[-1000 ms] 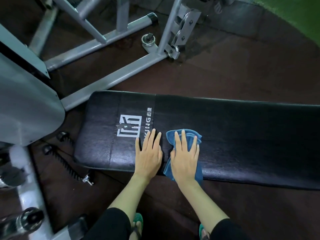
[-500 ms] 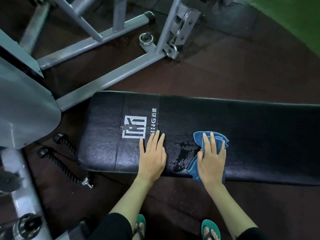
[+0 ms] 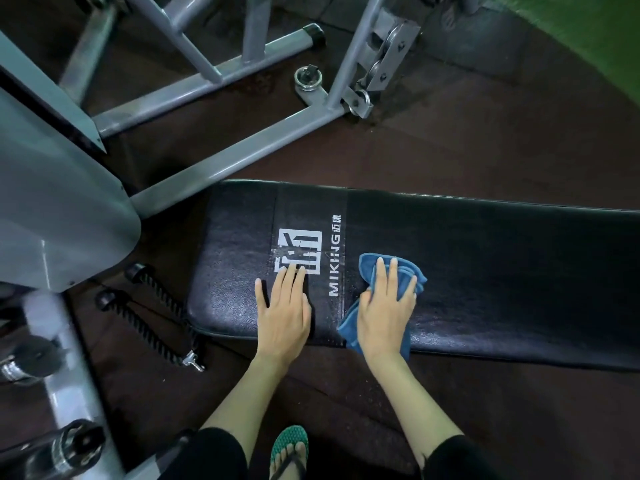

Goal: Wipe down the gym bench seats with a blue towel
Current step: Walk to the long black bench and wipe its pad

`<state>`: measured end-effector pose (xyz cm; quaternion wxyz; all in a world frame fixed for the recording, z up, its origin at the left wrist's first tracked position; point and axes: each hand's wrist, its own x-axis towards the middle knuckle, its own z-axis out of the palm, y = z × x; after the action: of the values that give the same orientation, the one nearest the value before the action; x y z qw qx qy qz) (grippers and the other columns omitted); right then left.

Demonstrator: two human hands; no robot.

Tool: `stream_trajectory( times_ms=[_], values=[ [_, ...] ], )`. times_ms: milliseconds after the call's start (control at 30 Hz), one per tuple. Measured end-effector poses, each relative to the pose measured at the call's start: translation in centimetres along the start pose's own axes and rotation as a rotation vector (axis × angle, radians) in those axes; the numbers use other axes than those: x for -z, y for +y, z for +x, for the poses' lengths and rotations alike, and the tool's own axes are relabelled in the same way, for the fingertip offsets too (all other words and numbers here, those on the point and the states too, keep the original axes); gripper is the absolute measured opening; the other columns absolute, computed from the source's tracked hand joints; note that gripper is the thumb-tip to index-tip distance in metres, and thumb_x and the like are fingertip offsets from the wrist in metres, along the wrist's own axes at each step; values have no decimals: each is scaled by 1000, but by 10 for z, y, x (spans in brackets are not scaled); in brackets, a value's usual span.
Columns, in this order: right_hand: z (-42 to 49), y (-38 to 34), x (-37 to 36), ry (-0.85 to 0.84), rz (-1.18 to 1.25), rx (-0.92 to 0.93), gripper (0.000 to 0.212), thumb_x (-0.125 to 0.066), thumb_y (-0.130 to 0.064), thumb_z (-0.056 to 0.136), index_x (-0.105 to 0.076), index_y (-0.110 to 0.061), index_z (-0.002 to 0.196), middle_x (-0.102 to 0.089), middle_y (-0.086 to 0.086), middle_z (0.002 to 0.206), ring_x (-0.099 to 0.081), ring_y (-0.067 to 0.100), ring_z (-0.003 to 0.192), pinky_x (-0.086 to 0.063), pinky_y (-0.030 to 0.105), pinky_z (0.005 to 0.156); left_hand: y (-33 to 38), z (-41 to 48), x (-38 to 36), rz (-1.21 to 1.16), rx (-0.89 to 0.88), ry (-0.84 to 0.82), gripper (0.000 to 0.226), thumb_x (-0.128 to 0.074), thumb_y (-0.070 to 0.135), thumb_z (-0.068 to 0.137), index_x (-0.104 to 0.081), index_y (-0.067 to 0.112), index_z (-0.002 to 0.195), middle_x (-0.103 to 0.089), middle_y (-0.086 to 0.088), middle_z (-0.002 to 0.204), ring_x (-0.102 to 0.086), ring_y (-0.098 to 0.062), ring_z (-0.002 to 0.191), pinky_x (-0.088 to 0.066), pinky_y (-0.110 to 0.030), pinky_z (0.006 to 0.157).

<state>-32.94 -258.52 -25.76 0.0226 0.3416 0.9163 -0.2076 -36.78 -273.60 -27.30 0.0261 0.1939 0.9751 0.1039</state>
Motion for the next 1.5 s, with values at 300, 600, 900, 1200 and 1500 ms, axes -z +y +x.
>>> stream_trajectory(
  times_ms=[300, 600, 900, 1200, 1500],
  values=[
    [-14, -41, -25, 19, -185, 341, 66, -71, -21, 77, -46, -16, 138, -43, 8, 145, -40, 44, 130, -36, 53, 103, -19, 1, -4, 37, -18, -6, 54, -26, 24, 91, -41, 8, 140, -40, -6, 148, -32, -18, 136, -18, -53, 111],
    [-17, -38, -24, 83, -142, 270, 60, -64, -17, 83, -44, -18, 139, -38, 6, 149, -33, 44, 134, -32, 52, 106, -29, 1, 6, 23, -108, -69, 53, -29, 24, 92, -41, 8, 141, -40, -7, 148, -38, -20, 136, -25, -53, 109],
    [-27, -54, -34, 86, -85, 58, 57, -56, -17, 90, -36, -17, 144, -27, 4, 154, -20, 44, 139, -23, 54, 111, -52, 1, 10, -18, -124, -42, 51, -30, 23, 93, -42, 7, 141, -42, -7, 146, -41, -21, 133, -34, -53, 107],
    [-40, -113, -60, 95, -169, 262, 67, -74, -22, 74, -50, -15, 135, -45, 10, 143, -41, 45, 129, -36, 55, 101, -96, 3, 15, 63, -39, -4, 52, -29, 22, 92, -44, 8, 140, -43, -8, 145, -43, -22, 132, -26, -49, 108],
    [-34, -122, -68, 86, -241, 657, 66, -74, -32, 73, -51, -21, 134, -51, 1, 140, -51, 32, 124, -44, 47, 99, -107, -2, 17, -32, 61, 18, 51, -25, 23, 95, -40, 3, 140, -41, -10, 146, -32, -21, 136, -20, -46, 111]
  ],
)
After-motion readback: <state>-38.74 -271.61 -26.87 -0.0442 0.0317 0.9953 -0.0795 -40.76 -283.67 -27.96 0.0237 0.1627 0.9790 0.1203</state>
